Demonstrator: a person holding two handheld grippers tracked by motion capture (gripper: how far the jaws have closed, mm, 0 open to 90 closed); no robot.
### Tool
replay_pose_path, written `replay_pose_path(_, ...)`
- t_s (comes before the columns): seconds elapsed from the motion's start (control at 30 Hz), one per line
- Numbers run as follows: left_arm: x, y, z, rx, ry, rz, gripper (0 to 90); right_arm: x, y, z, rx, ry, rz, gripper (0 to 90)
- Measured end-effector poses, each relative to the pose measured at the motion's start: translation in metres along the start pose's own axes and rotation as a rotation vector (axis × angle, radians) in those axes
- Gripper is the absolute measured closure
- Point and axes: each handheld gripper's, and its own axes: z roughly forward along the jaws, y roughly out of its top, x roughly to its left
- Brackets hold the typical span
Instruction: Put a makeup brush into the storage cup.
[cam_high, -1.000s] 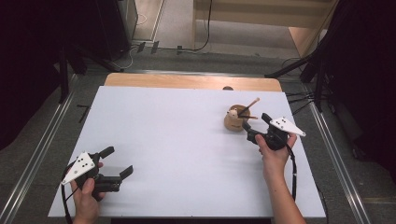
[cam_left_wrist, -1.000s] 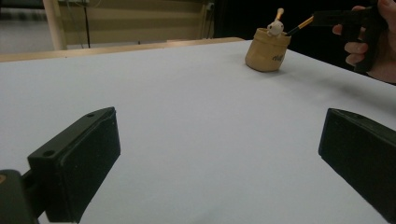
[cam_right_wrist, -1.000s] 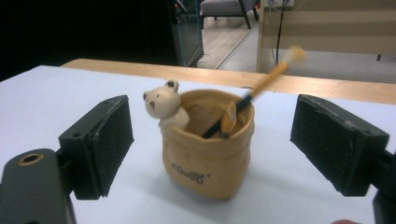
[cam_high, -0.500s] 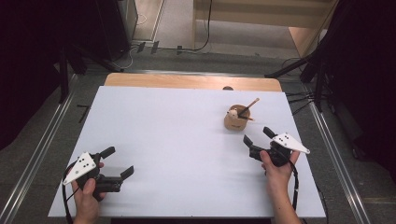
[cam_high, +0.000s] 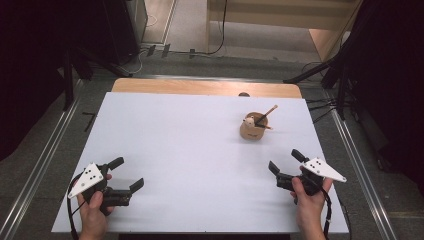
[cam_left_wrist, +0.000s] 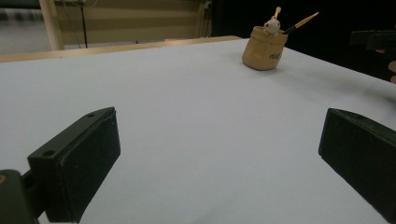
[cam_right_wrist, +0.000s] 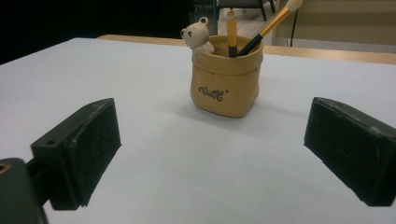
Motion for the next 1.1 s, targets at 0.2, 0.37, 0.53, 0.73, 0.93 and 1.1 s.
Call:
replay_pose_path(0.2, 0.000, 0.000, 0.001, -0.001, -0.001, -0.001, 0.0, -0.003, -0.004, -0.008, 0.010, 0.009, 0.018, 0.0)
replay_pose_path(0.37, 0.001, -0.001, 0.001, 0.000, 0.000, -0.001, 0.0, -0.003, -0.006, -0.020, 0.013, -0.003, 0.008, 0.0)
replay_pose_path(0.53, 0.000, 0.000, 0.001, 0.000, -0.002, -0.001, 0.0, -0.007, -0.011, -0.034, 0.010, -0.018, 0.017, 0.0)
replay_pose_path(0.73, -0.001, 0.000, 0.002, 0.005, -0.004, 0.006, 0.0, -0.015, -0.018, -0.049, 0.017, -0.034, 0.022, 0.0)
replay_pose_path(0.93, -0.001, -0.001, 0.003, 0.007, -0.004, 0.008, 0.0, -0.024, -0.023, -0.062, 0.021, -0.049, 0.026, 0.0)
replay_pose_path(1.1, -0.002, 0.000, 0.003, 0.007, -0.006, 0.010, 0.0, -0.028, -0.024, -0.070, 0.013, -0.069, 0.028, 0.0)
